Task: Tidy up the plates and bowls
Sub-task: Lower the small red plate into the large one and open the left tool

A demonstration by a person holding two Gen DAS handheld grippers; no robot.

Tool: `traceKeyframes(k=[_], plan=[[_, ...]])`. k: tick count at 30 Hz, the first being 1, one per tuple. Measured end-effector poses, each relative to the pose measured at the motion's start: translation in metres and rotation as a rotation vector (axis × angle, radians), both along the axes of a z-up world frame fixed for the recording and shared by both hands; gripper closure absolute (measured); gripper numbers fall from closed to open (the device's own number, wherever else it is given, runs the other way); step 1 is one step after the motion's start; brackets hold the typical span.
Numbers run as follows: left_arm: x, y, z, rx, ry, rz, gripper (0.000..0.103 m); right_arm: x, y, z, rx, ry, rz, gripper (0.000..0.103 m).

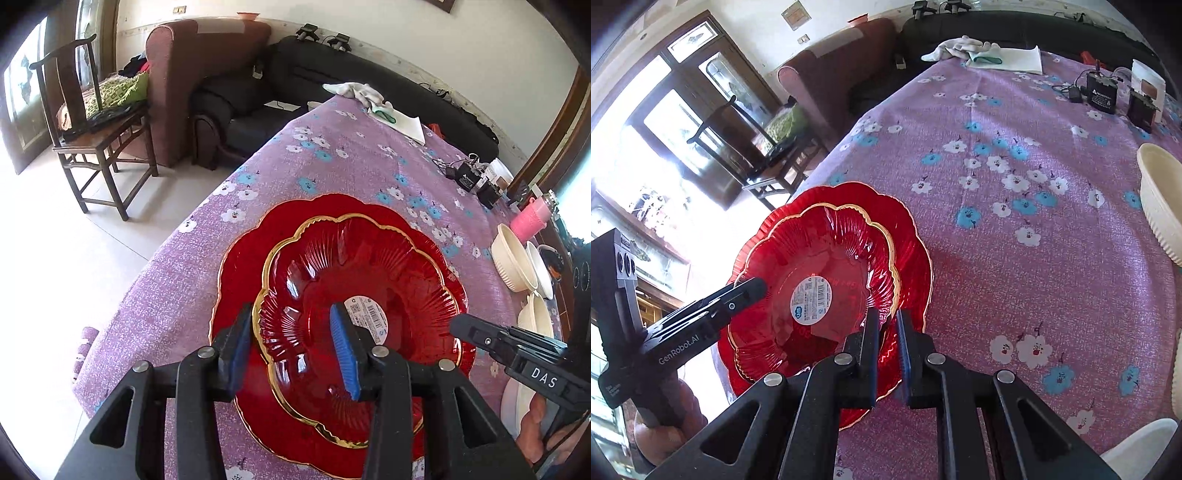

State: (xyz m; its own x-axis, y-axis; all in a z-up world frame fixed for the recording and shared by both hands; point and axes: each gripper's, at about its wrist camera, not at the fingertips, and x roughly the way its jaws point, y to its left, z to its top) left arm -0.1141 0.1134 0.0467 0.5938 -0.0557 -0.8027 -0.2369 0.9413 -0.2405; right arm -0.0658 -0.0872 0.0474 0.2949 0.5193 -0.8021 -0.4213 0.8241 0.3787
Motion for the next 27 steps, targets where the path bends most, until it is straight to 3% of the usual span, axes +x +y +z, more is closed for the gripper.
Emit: traceKeyframes(k=[9,15,27], plan=[[0.005,-0.004,-0.001,-0.023,0.014,-0.03,0.042,0.0,0.01,0.002,-0.067,-0.037,0.011,0.09],[0.01,-0.012,-0.002,0.003,0.037,-0.061,0.033,0.002,0.018,0.001,-0.134,-0.061,0.02,0.09],[0.023,-0.026,-0.008,0.107,0.093,-0.111,0.027,0.001,0.025,0.0,-0.181,-0.08,0.022,0.086]])
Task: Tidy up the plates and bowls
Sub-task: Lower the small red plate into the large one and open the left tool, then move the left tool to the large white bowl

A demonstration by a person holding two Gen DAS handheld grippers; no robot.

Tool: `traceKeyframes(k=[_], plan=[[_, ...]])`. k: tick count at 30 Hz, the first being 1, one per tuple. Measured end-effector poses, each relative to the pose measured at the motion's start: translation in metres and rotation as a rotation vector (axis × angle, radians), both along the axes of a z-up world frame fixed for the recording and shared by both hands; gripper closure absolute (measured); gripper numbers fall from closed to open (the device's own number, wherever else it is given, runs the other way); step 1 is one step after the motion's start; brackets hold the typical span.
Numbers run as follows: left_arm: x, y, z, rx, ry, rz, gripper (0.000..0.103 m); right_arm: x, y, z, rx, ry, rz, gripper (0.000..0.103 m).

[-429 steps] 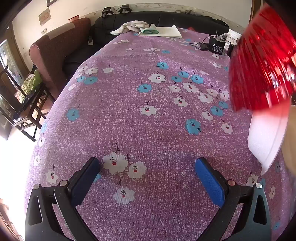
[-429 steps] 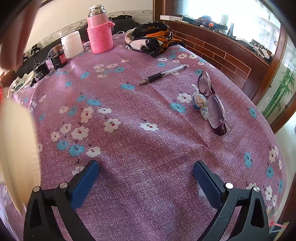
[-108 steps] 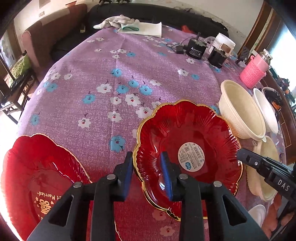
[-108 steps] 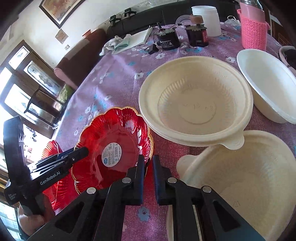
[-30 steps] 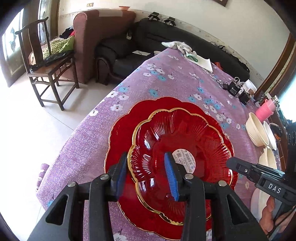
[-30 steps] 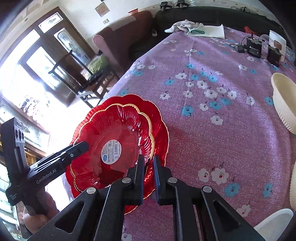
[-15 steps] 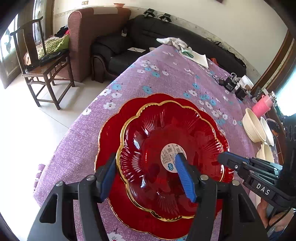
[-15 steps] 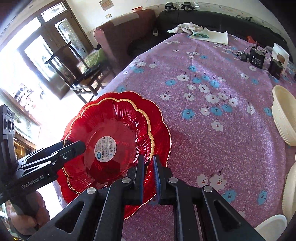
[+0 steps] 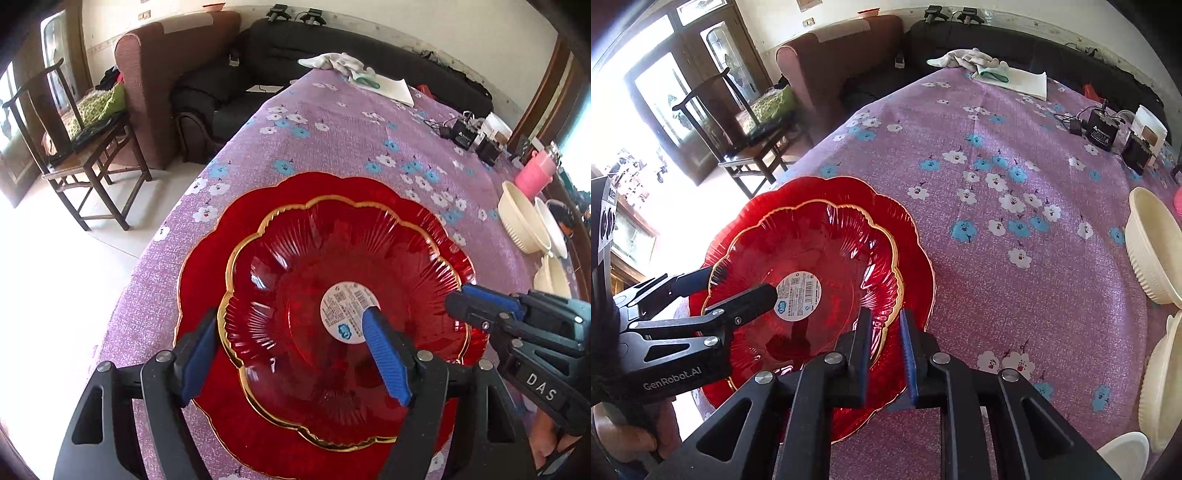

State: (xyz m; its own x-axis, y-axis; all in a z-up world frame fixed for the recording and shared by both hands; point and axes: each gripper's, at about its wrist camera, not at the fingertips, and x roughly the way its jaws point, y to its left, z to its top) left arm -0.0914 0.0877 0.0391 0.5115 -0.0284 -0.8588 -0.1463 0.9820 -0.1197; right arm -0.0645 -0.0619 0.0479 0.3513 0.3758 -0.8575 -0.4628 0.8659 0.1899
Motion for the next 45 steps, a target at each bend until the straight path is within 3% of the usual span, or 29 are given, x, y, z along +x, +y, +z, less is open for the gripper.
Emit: traceKeyframes(k=[5,11,19,27,32,37,40,45], plan=[[0.0,-0.011,-0.004,0.077,0.016,-0.032,0.023,-0.003,0.0,0.001,0.0,-0.008,0.005,0.08],[0.0,-0.015,-0.003,0.107,0.013,-0.034,0.019,-0.008,0.0,0.001,0.013,-0.014,0.02,0.074],[-0.009,-0.012,0.005,0.101,-0.019,-0.01,0.017,-0.017,-0.012,0.007,0.086,-0.008,0.012,0.073],[-0.034,-0.012,0.027,0.004,-0.184,0.031,0.016,-0.043,-0.034,0.015,0.128,-0.065,-0.019,0.073],[-0.043,-0.04,0.044,-0.014,-0.299,-0.042,0.016,-0.056,-0.054,0.021,0.127,-0.115,-0.074,0.073],[-0.055,-0.073,0.057,-0.029,-0.393,-0.141,0.015,-0.08,-0.087,0.048,0.132,-0.272,-0.15,0.068],[-0.057,-0.096,0.058,-0.017,-0.408,-0.199,0.008,-0.09,-0.112,0.058,0.151,-0.335,-0.192,0.061],[-0.054,-0.135,0.05,-0.036,-0.388,-0.302,0.006,-0.108,-0.168,0.062,0.206,-0.368,-0.266,0.06]])
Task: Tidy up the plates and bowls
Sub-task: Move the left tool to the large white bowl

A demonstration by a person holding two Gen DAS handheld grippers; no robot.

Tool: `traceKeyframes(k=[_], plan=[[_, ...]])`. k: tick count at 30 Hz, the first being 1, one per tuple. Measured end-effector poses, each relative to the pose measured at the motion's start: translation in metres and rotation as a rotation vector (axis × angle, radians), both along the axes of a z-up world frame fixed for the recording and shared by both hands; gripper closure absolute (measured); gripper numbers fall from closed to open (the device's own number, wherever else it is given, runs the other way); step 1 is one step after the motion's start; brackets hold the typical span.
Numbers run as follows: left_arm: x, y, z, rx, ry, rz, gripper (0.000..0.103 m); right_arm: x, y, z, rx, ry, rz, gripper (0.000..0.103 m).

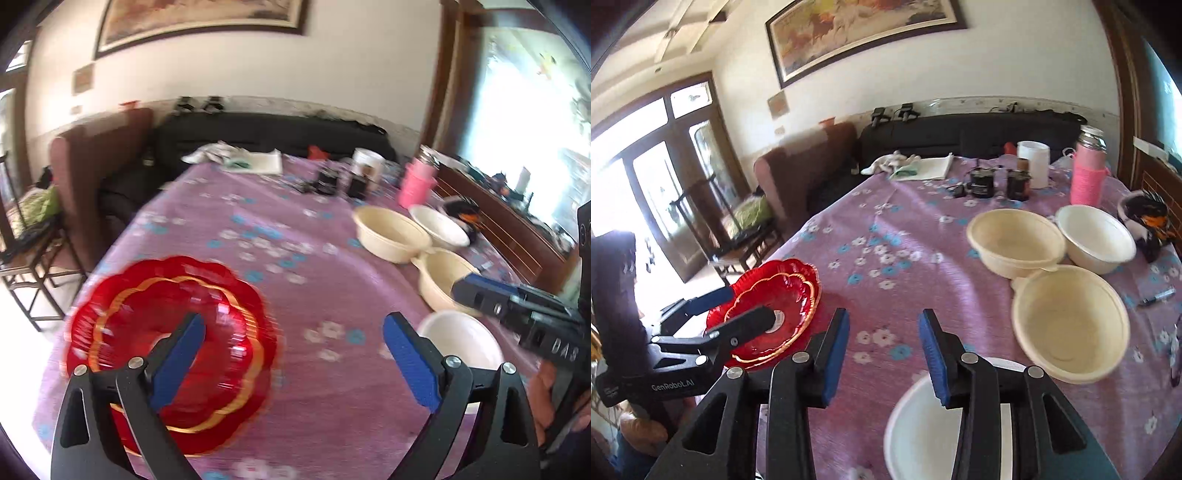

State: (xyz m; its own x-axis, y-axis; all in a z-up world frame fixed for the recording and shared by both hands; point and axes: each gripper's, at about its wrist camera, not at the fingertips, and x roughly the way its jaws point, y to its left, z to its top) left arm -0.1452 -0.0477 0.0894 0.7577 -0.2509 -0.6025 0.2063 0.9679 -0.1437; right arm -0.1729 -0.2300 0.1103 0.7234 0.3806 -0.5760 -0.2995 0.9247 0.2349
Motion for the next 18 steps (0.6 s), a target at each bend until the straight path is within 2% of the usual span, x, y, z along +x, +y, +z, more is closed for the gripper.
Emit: traceKeyframes(k=[5,7,12,15,16,18], plan=[[0.004,-0.035,-0.013,0.024,0.051,-0.079,0.006,-0.02,-0.047,-0.008,-0.061,-0.029,-0.116,0.06],[0.001,-0.044,-0.015,0.015,0.054,-0.109,0.006,-0.026,-0.063,-0.011,-0.052,-0.032,-0.149,0.061],[-0.004,-0.054,-0.019,-0.06,0.066,-0.17,0.006,-0.052,-0.107,-0.011,-0.042,-0.103,-0.228,0.061],[-0.006,-0.072,-0.021,0.02,0.073,-0.221,0.006,-0.057,-0.126,-0.016,0.029,-0.046,-0.2,0.061],[-0.007,-0.075,-0.022,0.03,0.075,-0.23,0.006,-0.061,-0.134,-0.02,0.069,-0.015,-0.181,0.061],[-0.008,-0.085,-0.026,0.049,0.101,-0.267,0.006,-0.061,-0.142,-0.026,0.077,0.04,-0.19,0.061]])
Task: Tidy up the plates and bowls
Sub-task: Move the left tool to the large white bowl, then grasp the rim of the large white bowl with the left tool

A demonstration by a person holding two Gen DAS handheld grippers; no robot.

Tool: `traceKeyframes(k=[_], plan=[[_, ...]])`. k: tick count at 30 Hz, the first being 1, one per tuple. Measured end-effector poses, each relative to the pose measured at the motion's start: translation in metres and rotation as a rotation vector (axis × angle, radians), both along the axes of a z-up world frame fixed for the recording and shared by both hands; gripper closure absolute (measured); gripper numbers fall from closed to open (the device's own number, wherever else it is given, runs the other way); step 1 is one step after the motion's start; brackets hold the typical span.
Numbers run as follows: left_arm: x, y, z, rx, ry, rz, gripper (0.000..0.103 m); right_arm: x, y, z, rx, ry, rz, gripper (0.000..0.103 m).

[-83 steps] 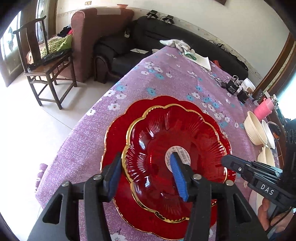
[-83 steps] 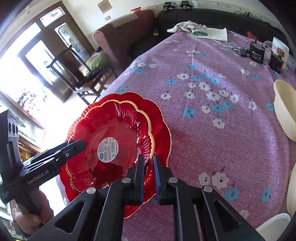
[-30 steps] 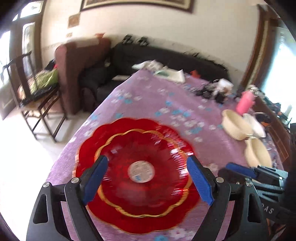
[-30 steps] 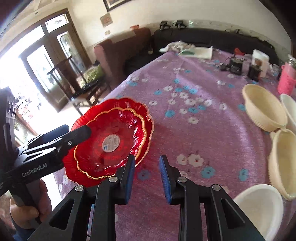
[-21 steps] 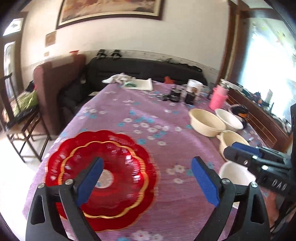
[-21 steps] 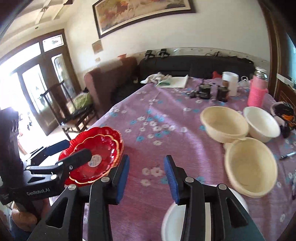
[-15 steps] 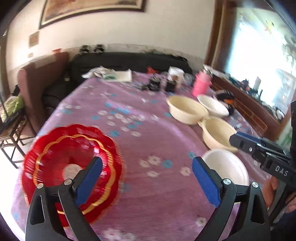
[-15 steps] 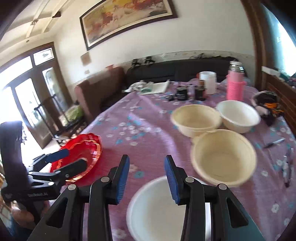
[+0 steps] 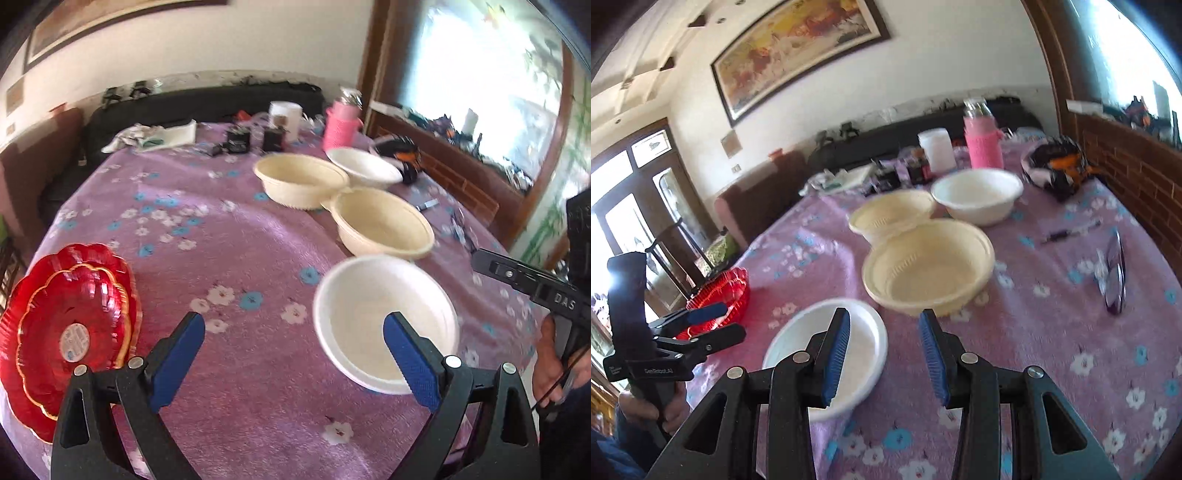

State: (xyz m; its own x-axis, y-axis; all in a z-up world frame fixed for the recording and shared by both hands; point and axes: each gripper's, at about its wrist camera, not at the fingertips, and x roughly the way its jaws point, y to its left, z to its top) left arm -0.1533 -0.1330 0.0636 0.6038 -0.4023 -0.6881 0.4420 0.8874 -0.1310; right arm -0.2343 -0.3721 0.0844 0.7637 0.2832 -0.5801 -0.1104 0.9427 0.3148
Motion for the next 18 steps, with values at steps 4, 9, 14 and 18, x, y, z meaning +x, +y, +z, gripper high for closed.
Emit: traceKeyframes(k=[4,9,14,18], plan=[[-0.003,-0.012,-0.007,0.032,0.023,-0.023,0.014,0.002,-0.003,-0.013,0.023,0.072,0.003,0.063],[0.003,-0.015,-0.022,0.033,0.113,-0.029,0.048,0.007,0.003,-0.02,0.066,0.117,0.043,0.071],[0.005,-0.017,-0.025,0.018,0.139,-0.031,0.043,0.012,0.014,-0.026,0.045,0.137,0.059,0.071],[0.007,-0.018,-0.03,0.021,0.153,-0.035,0.043,0.015,0.011,-0.033,0.067,0.164,0.055,0.072]])
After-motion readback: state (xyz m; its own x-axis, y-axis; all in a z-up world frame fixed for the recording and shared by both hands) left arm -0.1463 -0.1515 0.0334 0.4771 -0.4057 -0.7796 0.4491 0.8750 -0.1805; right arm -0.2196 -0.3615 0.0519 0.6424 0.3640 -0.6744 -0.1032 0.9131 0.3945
